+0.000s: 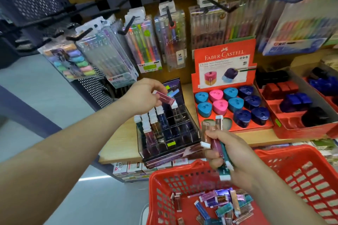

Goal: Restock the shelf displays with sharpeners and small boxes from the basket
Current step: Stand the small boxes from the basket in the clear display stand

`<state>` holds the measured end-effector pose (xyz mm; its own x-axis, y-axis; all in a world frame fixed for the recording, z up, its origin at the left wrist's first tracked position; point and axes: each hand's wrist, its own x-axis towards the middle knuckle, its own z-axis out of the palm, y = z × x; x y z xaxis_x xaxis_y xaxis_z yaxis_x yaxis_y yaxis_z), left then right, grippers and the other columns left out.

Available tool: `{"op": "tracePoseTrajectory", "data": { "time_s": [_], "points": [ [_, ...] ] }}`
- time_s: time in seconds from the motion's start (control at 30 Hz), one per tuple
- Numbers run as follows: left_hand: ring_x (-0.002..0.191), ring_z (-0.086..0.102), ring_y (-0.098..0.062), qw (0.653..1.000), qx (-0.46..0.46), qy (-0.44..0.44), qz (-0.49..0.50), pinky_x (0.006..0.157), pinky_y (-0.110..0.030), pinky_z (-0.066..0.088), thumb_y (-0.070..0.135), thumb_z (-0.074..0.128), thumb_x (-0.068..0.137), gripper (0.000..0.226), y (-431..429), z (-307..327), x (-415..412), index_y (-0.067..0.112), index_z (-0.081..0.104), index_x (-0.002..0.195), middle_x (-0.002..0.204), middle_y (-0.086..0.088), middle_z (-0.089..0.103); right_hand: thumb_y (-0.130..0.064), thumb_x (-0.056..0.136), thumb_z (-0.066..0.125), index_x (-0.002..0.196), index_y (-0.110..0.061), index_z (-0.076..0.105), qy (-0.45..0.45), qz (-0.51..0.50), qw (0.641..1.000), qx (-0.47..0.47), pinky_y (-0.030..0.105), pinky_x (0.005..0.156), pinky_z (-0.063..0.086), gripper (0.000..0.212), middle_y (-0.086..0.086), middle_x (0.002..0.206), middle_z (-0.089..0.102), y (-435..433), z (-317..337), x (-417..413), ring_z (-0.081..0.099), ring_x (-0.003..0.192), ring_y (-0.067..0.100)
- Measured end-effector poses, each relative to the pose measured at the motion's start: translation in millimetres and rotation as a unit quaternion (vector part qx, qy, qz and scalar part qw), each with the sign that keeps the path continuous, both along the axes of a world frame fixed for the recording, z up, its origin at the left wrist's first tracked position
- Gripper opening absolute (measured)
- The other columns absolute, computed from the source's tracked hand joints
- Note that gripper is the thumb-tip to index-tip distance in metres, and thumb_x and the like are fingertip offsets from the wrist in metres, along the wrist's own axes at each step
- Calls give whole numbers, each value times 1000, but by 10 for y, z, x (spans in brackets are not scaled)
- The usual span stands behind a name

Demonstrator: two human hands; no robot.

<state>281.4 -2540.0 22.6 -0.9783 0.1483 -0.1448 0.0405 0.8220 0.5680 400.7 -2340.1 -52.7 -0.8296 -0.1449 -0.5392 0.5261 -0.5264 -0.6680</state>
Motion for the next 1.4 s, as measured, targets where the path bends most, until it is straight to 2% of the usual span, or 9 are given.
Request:
{"op": "tracePoseTrajectory", "data": {
  "time_s": [0.13, 0.4, 0.53, 0.63, 0.9, 1.03, 1.13, 1.23, 1.4],
  "points": [
    [76, 60, -12, 991, -109, 78, 3, 66, -24, 48, 15, 69, 86, 10, 32, -42, -158, 21, 67, 94, 85, 4, 60, -12, 90, 61, 95, -12, 58, -5, 5, 1000, 10, 18, 32, 26, 6, 1, 66, 46, 49, -106, 20, 36, 43, 11],
    [94, 60, -16, 979, -186, 82, -24, 82, -24, 46, 17, 64, 92, 22, -21, -23, -209, 18, 71, 113, 100, 0, 68, -13, 89, 61, 98, -12, 57, -3, 8, 1000, -7, 18, 32, 27, 10, 2, 68, 44, 53, -182, 14, 36, 44, 11],
    [102, 63, -19, 974, -207, 84, -45, 93, -32, 50, 12, 60, 93, 23, -44, -83, -177, 13, 68, 114, 108, -4, 70, -13, 90, 60, 102, -12, 58, 0, 9, 1000, -16, 18, 32, 27, 12, 1, 70, 45, 74, -168, 18, 36, 45, 11],
    [94, 65, -20, 967, -221, 110, -65, 88, -34, 53, 17, 64, 91, 17, -6, -142, -143, 12, 69, 106, 97, -5, 72, -13, 89, 61, 97, -12, 57, 2, 9, 1000, -16, 18, 33, 26, 9, 1, 70, 45, 72, -155, 21, 36, 45, 11],
    [99, 65, -25, 946, -280, 134, -88, 90, -38, 53, 20, 59, 94, 22, 106, -156, -190, 15, 71, 111, 106, -7, 71, -14, 85, 63, 102, -13, 57, 1, 8, 1000, -24, 18, 33, 28, 18, 1, 70, 44, 46, -186, 17, 36, 45, 10],
    [93, 65, -28, 944, -290, 126, -95, 85, -39, 54, 21, 59, 93, 18, 106, -238, -205, 14, 69, 107, 98, -8, 71, -16, 77, 67, 98, -13, 58, 2, 7, 999, -31, 17, 32, 27, 23, -1, 67, 47, 31, -149, 18, 37, 44, 10],
    [86, 62, -29, 933, -315, 138, -107, 77, -37, 52, 24, 60, 93, 9, 128, -338, -199, 15, 61, 93, 86, -7, 66, -15, 78, 66, 99, -14, 57, 5, 4, 999, -39, 17, 32, 28, 23, 0, 69, 47, 23, -133, 23, 37, 44, 9],
    [79, 61, -31, 912, -356, 157, -126, 70, -36, 53, 25, 58, 94, 16, 148, -396, -188, 16, 56, 80, 77, -7, 61, -17, 75, 67, 98, -14, 58, 2, 4, 999, -45, 17, 32, 28, 25, 0, 69, 47, 19, -124, 37, 38, 43, 9],
    [76, 62, -27, 891, -396, 174, -138, 69, -38, 56, 15, 54, 92, 17, 155, -367, -171, 11, 71, 93, 81, -6, 68, -16, 81, 66, 89, -12, 60, 4, 3, 999, -44, 16, 33, 28, 11, 1, 65, 53, 11, -73, 59, 39, 42, 8]
  ]
}}
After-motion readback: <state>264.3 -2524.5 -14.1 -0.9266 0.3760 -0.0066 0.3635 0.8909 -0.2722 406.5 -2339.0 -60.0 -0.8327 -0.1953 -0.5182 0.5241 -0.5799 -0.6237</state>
